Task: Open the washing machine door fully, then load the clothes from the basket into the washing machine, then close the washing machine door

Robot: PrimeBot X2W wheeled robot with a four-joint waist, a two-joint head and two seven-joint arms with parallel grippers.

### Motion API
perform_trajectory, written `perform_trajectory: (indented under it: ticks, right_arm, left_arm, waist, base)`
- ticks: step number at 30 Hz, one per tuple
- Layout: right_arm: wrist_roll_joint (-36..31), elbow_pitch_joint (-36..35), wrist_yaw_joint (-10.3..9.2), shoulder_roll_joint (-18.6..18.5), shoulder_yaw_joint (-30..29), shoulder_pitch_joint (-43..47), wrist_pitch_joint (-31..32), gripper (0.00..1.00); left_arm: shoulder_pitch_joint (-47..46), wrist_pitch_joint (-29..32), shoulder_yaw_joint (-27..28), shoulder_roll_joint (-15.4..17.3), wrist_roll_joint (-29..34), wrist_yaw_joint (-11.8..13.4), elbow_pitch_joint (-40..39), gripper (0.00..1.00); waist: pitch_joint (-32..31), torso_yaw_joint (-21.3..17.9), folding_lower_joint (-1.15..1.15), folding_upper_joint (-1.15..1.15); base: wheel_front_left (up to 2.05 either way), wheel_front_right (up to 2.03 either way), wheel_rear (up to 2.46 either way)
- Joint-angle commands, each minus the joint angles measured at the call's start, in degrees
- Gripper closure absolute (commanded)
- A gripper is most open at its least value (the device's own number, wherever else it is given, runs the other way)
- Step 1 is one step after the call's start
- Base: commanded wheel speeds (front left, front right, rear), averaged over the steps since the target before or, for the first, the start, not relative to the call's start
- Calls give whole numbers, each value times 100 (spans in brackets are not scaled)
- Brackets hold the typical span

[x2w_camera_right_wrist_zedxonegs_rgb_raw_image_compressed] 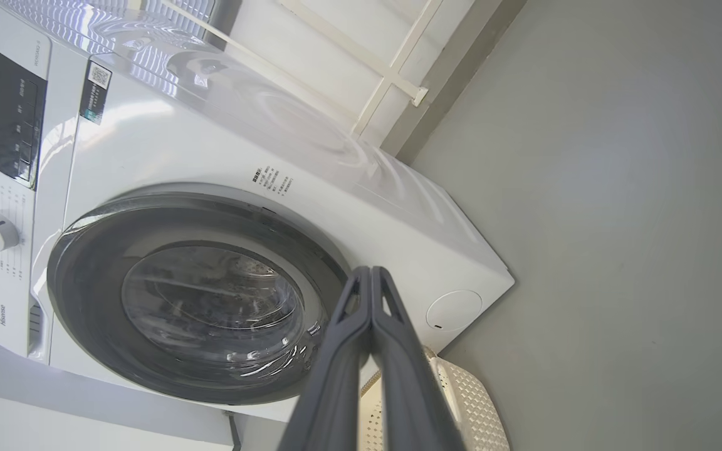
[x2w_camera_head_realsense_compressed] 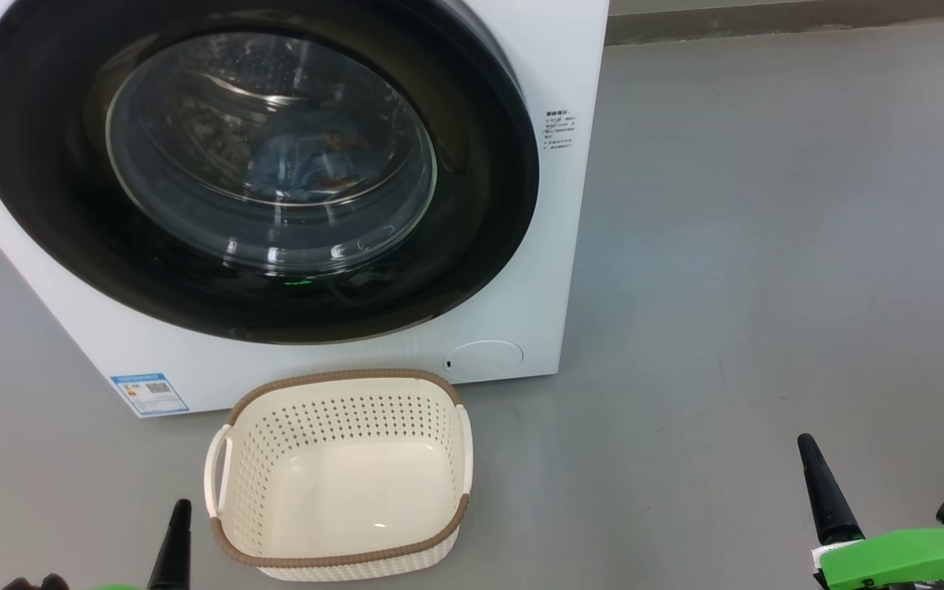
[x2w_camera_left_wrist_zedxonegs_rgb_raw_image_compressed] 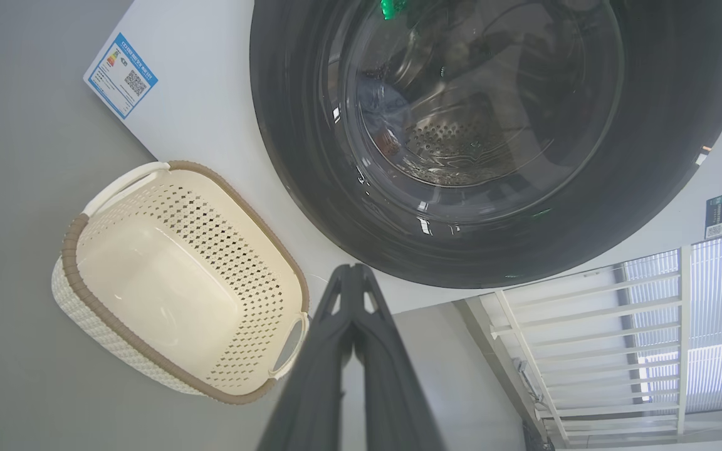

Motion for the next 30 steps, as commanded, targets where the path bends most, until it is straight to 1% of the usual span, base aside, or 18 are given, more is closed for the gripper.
perform_trajectory:
  ticks: [1,30]
  right_arm:
    - [253,-116,-21,-22,33,-233,50,100]
    - [2104,-19,-29,32,-65,-400,540,100]
  left_arm:
    - [-266,49,149,129,-212,-7,-149,100]
    - [-483,520,247,154,-1912,-9,-162,100]
  waist:
    - [-3,-1,-1,0]
    - [-36,-17,-1,0]
  base:
    - [0,0,0]
    - [0,0,0]
